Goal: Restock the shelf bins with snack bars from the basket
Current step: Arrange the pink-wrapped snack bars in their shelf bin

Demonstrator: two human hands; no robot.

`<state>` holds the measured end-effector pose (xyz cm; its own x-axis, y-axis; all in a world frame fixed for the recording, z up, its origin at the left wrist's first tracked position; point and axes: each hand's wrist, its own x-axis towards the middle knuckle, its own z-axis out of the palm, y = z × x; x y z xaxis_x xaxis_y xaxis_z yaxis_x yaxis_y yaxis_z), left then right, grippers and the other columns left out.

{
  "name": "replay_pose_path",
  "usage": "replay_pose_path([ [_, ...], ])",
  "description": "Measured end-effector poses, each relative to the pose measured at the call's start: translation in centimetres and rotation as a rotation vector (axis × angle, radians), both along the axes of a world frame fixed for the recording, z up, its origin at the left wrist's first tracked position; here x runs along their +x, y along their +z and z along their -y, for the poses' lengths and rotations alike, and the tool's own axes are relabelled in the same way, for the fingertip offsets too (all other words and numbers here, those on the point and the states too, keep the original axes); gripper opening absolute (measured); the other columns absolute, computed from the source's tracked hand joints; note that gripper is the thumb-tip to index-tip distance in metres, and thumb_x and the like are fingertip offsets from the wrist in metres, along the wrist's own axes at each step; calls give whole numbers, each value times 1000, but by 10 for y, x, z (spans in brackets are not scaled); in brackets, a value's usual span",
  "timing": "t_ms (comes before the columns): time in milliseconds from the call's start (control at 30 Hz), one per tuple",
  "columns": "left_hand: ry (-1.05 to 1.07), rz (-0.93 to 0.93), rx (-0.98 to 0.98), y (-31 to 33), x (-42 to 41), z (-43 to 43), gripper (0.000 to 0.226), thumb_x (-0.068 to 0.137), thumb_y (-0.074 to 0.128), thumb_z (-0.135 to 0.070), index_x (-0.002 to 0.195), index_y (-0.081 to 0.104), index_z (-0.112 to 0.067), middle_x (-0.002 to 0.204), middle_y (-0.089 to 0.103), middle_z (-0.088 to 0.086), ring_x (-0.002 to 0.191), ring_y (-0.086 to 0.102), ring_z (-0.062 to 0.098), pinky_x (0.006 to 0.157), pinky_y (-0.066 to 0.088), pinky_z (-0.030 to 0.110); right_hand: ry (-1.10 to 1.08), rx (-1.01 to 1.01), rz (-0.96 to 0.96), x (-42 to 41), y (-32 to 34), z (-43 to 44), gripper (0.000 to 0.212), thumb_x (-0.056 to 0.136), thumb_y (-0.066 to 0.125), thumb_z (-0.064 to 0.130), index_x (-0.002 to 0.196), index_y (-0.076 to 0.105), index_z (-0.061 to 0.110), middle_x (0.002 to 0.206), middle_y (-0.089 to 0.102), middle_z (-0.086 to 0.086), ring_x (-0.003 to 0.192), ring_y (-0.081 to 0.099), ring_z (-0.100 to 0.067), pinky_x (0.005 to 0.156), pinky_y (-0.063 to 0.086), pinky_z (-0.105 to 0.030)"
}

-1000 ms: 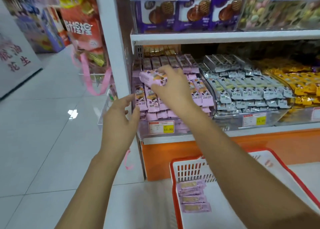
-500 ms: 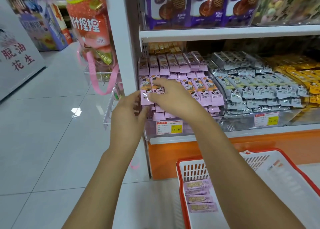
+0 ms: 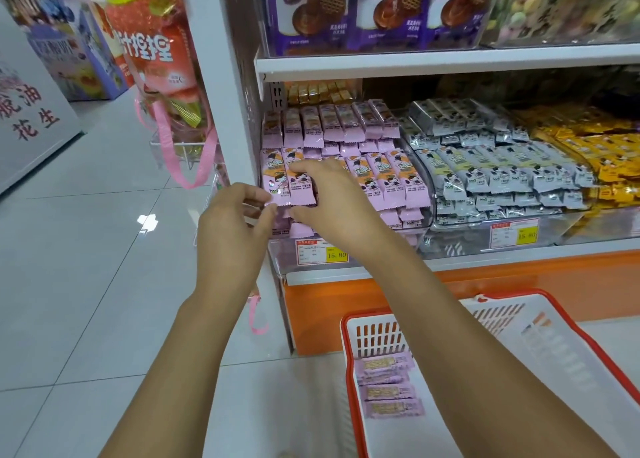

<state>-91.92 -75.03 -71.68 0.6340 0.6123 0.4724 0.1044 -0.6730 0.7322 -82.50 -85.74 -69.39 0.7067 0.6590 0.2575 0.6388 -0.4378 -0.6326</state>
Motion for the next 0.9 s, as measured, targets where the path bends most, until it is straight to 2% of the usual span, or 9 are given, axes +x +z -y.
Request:
replay_pose_path([
  [233,23,8,68,-4,11,-1,7,89,61,-15,96,62,-14,97,62,1,74,57,6,65,39,3,-5,45,48,10,-8,-4,65,86,70,17,144,41,19,138,42,-7,126,42,-23,100,31,-26],
  [300,27,54,122,-3,7,3,6,89,62,-21,89,61,-15,93,60,1,74,56,10,67,44,17,-6,139,48,7,-5,6,57,85,71,17,138,49,18,130,46,-4,111,47,-13,94,35,-19],
  [367,-5,81,134,-5,2,13,20,90,60,-28,79,59,-13,78,60,-1,68,53,10,63,41,20,-22,278,110,2,-5,28,26,86,69,18,111,62,12,107,55,-1,86,48,-4,77,40,-14],
  [400,-47,57,131,-7,0,20,27,91,59,-32,73,58,-12,68,58,-2,62,51,10,60,39,20,-14,326,121,1,-9,43,13,88,66,20,96,63,10,92,57,0,75,47,-4,69,41,-16],
  [467,-164,-100,167,-15,-2,38,36,92,54,-38,65,56,-14,55,51,-4,54,48,10,55,36,24,8,301,76,-6,-29,75,18,91,60,26,80,58,11,71,55,2,62,46,-5,60,40,-20],
  [533,-317,-378,244,-31,-2,53,34,92,54,-38,66,55,-17,55,50,-4,56,50,12,57,38,29,38,142,51,-14,-67,106,21,91,59,30,75,55,18,65,50,9,59,46,-5,57,37,-19],
  [667,-607,-908,401,-76,0,76,26,94,51,-34,86,63,-12,87,66,7,86,61,26,71,47,33,19,-335,-44,-17,-180,160,6,89,64,23,87,63,18,84,59,7,75,54,-8,72,46,-25],
  [800,-699,-1042,410,-115,4,100,35,94,50,-29,122,58,-9,121,61,13,109,58,28,89,46,33,-66,-655,-284,-9,-277,200,40,90,62,28,129,54,20,133,54,1,121,50,-15,102,34,-22],
  [900,-711,-1129,444,-136,9,108,41,95,48,-29,130,51,-7,128,55,14,114,54,28,93,45,35,-14,-717,-383,-9,-322,207,55,89,63,23,139,43,16,141,46,-5,129,42,-19,105,32,-24],
])
